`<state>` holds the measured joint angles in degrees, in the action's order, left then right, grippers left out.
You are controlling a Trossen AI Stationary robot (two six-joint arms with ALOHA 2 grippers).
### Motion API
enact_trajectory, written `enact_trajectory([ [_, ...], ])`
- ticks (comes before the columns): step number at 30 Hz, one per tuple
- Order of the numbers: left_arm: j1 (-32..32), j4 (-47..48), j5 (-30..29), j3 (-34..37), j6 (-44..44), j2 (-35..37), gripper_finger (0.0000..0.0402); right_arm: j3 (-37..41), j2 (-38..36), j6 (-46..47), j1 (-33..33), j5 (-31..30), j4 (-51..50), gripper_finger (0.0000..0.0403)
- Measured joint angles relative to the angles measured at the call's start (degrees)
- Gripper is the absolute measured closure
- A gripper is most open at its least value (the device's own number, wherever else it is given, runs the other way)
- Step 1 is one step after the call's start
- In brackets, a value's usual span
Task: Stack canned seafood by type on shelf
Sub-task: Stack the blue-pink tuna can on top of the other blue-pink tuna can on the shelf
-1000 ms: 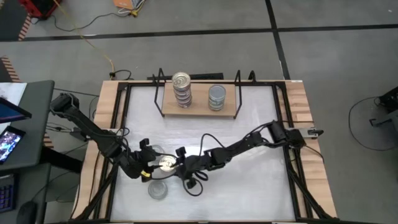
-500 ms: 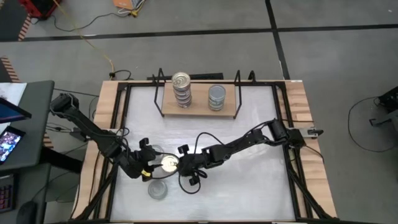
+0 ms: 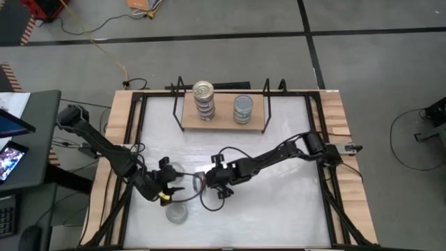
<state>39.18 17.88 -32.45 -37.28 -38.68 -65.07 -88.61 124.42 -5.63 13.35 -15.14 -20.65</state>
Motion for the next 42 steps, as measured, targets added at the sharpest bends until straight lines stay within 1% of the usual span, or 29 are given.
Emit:
enact_trajectory([
  [5, -0.71, -8.15, 1.26, -0.03, 8.46, -7.02, 0.0178, -0.03, -4.43, 2.37, 0.90, -0.25, -7.06, 0.0311],
  [6, -1.17, -8.72, 1.39, -0.35, 10.04, -8.75, 0.0178, -0.03, -5.22, 2.78, 1.12, -0.26, -8.52, 0.0311],
  [8, -2.54, -6.92, 1.40, -2.39, 12.32, -11.84, 0.0178, -0.03, -6.78, 4.26, 1.58, -0.23, -12.31, 0.0311],
  [11, -4.03, -0.85, 1.76, -7.63, 16.21, -15.73, 0.0178, 0.24, -9.24, 7.03, 1.72, -0.28, -17.49, 0.0311],
  [14, -4.48, 5.79, 1.69, -13.33, 22.14, -18.95, 0.0178, 3.78, -12.51, 9.51, 1.96, -0.45, -18.15, 0.0311],
  [18, -4.48, 13.82, 1.30, -19.77, 30.52, -22.27, 0.0178, 10.94, -17.30, 13.09, 2.49, -0.71, -14.61, 0.0311],
  [23, -4.95, 24.33, 0.70, -28.53, 35.52, -27.24, 0.0178, 19.70, -22.82, 17.50, 4.56, -3.40, -7.36, 0.0311],
  [25, -5.73, 29.37, 0.97, -32.47, 38.56, -30.15, 0.0178, 22.93, -24.79, 18.66, 5.66, -3.51, -2.86, 0.0311],
  [27, -6.25, 33.52, 0.98, -36.77, 41.50, -33.15, 0.0178, 25.53, -26.39, 19.81, 6.49, -3.56, -0.55, 0.0306],
  [29, -6.45, 37.74, 0.51, -41.04, 44.61, -36.07, 0.0178, 27.69, -27.54, 21.57, 7.36, -3.88, 1.26, 0.0295],
  [31, -6.45, 41.52, -0.84, -44.78, 48.29, -38.76, 0.0178, 29.14, -28.36, 23.80, 8.10, -5.55, 0.80, 0.0279],
  [35, -6.45, 47.72, -1.25, -50.95, 53.54, -43.73, 0.0170, 30.89, -29.13, 26.83, 9.60, -9.16, 2.85, 0.0242],
  [39, -6.60, 54.10, -1.50, -55.34, 56.96, -48.74, 0.0144, 31.16, -28.80, 29.58, 11.26, -12.37, 3.43, 0.0211],
  [42, -6.69, 58.40, -3.88, -57.63, 58.77, -52.63, 0.0119, 31.16, -28.70, 32.25, 12.55, -13.32, 2.42, 0.0197],
])
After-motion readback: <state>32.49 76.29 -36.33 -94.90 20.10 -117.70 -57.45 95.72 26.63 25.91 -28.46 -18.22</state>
